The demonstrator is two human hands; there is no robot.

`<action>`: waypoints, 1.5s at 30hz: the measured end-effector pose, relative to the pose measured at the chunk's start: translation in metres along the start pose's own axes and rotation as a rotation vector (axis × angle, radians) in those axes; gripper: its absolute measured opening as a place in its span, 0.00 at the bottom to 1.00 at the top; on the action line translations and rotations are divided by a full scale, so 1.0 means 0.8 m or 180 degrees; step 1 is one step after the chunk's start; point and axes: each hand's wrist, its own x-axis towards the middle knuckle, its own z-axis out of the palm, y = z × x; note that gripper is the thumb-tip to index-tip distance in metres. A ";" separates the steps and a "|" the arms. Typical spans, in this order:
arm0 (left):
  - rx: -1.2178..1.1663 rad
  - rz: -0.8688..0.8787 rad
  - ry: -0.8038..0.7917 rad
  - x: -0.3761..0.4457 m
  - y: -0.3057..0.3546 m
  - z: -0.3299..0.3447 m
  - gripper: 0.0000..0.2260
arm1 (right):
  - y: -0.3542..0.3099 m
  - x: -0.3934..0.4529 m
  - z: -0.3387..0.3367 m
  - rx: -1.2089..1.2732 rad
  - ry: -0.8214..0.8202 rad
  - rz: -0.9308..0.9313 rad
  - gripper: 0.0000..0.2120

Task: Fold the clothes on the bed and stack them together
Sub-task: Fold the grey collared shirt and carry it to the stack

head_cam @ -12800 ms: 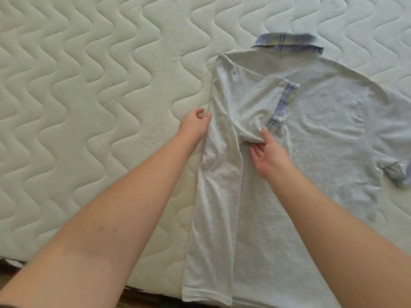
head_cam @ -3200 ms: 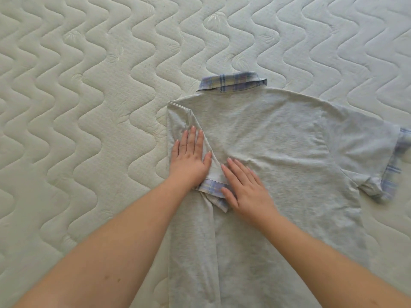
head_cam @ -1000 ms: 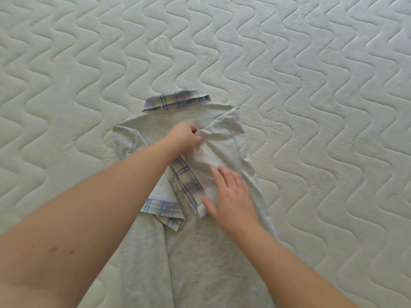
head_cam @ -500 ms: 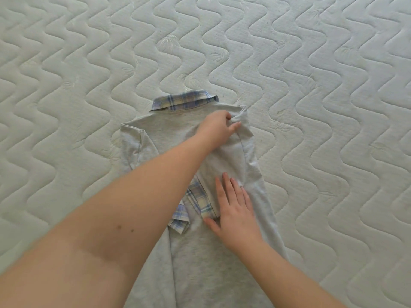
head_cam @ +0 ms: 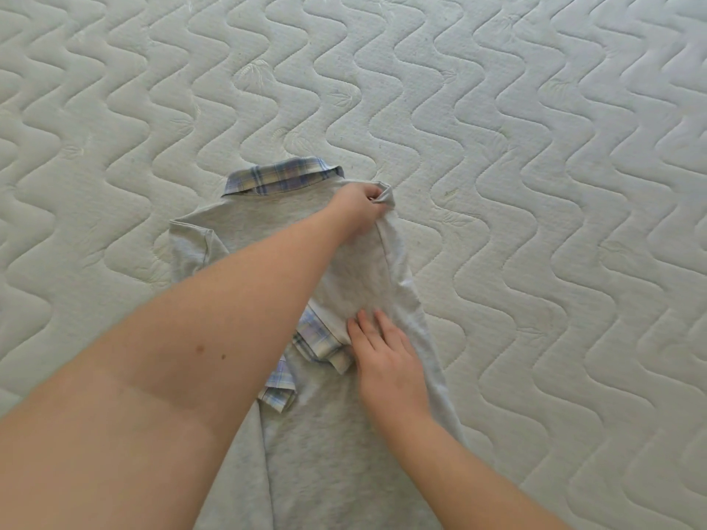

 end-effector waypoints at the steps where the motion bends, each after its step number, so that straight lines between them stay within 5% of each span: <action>1: -0.0132 -0.0013 0.0044 0.000 0.000 -0.002 0.09 | -0.001 0.000 -0.002 0.0125 0.0054 0.0045 0.18; 11: -0.0278 -0.0046 0.0261 -0.002 -0.001 -0.006 0.16 | -0.026 0.007 -0.010 0.1116 -0.0172 0.0094 0.19; 18: 0.0632 -0.0441 0.0759 -0.005 -0.017 -0.021 0.16 | -0.020 -0.004 -0.007 0.0819 -0.0132 0.0102 0.25; 26: 0.1242 -0.0003 0.0524 -0.016 -0.028 -0.009 0.11 | 0.011 -0.030 0.004 0.0184 -0.0754 0.0009 0.36; 30: 0.1354 -0.0337 0.0553 -0.033 -0.030 -0.021 0.26 | 0.020 -0.053 0.001 -0.0284 -0.0176 0.0134 0.38; 33: 0.2153 -0.0419 -0.0163 -0.056 -0.038 -0.050 0.34 | 0.023 -0.072 0.004 -0.0680 0.0128 0.0278 0.34; 37: 0.2091 -0.0098 -0.1018 -0.089 -0.060 -0.077 0.20 | 0.019 -0.086 0.006 -0.0835 0.0012 0.0392 0.27; 42: 0.1356 0.0114 -0.0427 -0.105 -0.063 -0.089 0.16 | 0.018 -0.085 0.001 -0.0982 -0.0011 0.0337 0.26; 45: 0.1642 -0.0420 -0.0050 -0.111 -0.066 -0.086 0.23 | 0.013 -0.088 0.000 -0.1069 -0.0173 0.0366 0.27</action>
